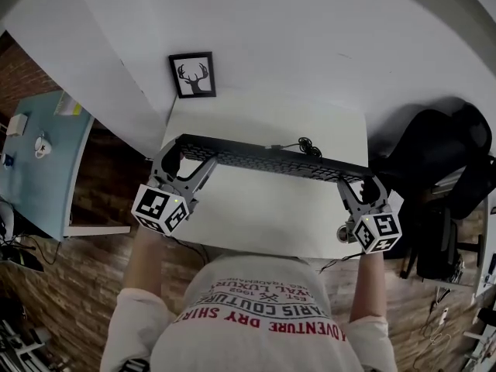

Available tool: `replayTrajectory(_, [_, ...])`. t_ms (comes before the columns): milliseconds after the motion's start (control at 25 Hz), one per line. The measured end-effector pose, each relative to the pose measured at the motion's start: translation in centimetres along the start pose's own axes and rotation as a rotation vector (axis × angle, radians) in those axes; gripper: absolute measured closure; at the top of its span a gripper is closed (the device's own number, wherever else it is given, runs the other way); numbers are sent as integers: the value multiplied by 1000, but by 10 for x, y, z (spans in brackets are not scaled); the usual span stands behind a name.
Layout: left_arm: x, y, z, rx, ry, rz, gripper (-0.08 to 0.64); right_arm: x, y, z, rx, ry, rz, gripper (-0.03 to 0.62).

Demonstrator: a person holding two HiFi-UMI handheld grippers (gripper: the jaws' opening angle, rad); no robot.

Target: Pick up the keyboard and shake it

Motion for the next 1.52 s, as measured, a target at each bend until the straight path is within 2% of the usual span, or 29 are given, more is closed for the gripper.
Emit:
replayTrajectory(200, [1,-19,7,75,-3,64,218,1,-5,11,-10,9,67,298])
replayTrajectory(440, [7,-31,14,119,-8,91,218,3,-6,23,3,12,81,298])
replayTrajectory(960, [26,-37,30,131,21,94,218,-14,2,40,18,42,98,298])
replayTrajectory(1520, [26,-43,36,142,4,108,218,-13,0,48,11,31,135,298])
Point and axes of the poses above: the fingertips, and each gripper's own axes: x backward along the fingers, z to its left, y out of its top, the point moved 9 cm from there along x, backward along the fingers, and after that the axes turned 9 degrees about z, right-handed, at the moved point
